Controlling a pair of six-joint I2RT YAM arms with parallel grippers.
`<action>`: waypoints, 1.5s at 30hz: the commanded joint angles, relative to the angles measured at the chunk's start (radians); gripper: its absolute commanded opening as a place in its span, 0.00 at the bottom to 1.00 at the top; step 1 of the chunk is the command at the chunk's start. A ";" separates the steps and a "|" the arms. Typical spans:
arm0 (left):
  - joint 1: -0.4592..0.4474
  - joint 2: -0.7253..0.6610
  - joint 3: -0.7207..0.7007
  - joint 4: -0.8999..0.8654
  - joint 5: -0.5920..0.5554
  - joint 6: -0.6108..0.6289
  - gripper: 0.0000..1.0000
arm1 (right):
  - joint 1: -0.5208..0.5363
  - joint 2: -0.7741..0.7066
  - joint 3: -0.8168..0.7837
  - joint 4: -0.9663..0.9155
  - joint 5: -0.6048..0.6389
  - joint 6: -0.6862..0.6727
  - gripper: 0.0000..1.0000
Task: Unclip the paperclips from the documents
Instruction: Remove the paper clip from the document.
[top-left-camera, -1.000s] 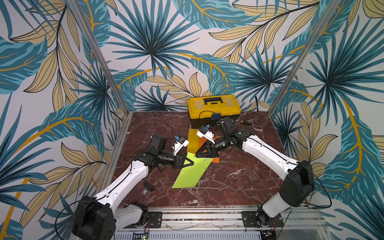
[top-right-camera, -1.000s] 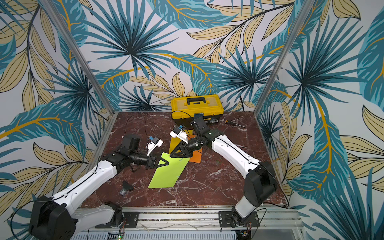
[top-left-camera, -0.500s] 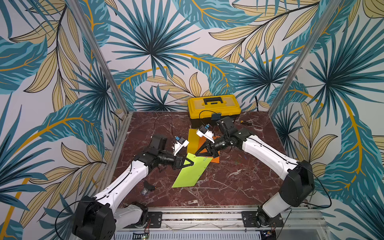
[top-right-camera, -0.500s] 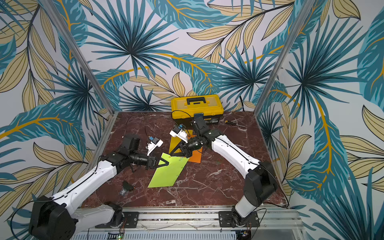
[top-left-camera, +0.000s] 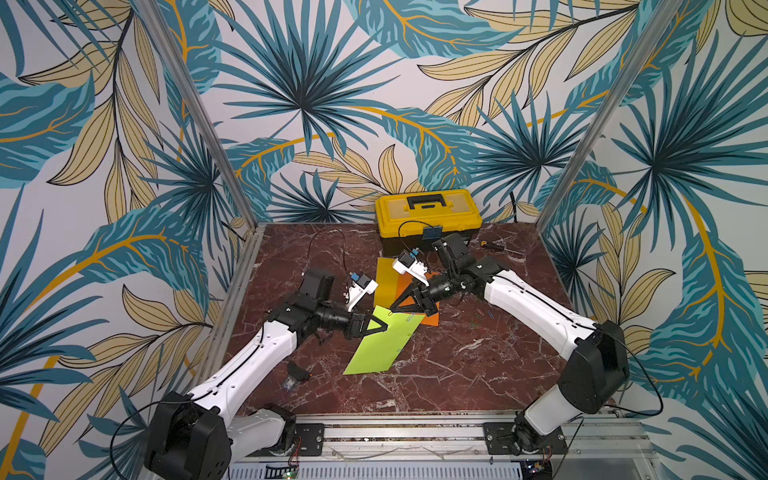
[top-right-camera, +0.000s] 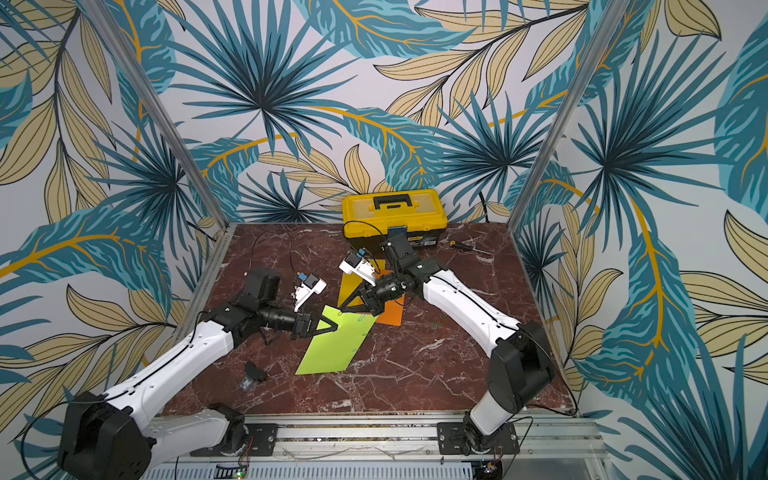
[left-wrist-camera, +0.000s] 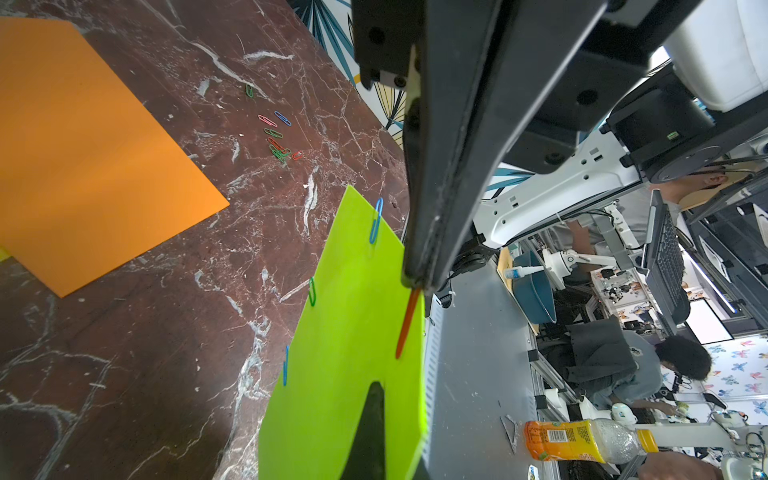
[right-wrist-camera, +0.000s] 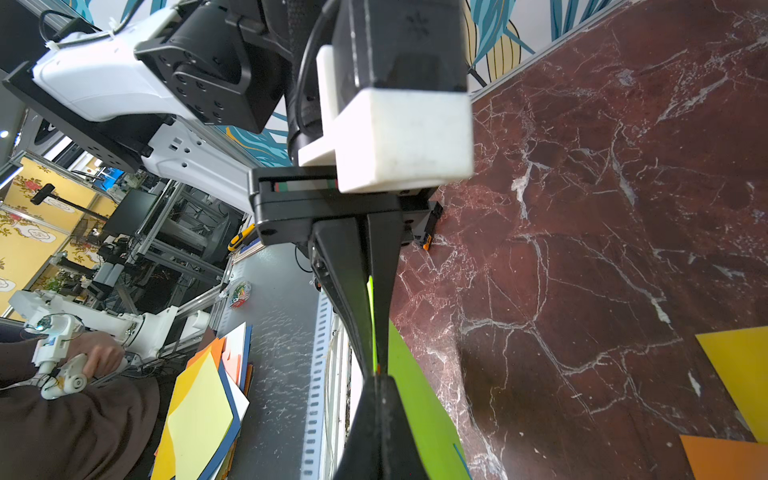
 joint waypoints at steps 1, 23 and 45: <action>-0.005 -0.014 0.016 -0.021 -0.003 0.023 0.00 | 0.003 -0.010 -0.012 0.009 -0.015 -0.003 0.00; -0.005 -0.020 0.007 -0.036 -0.008 0.033 0.00 | -0.016 -0.019 -0.016 0.031 -0.017 0.016 0.00; -0.002 -0.022 0.019 -0.050 -0.031 0.052 0.00 | -0.074 -0.050 -0.076 0.123 0.060 0.128 0.00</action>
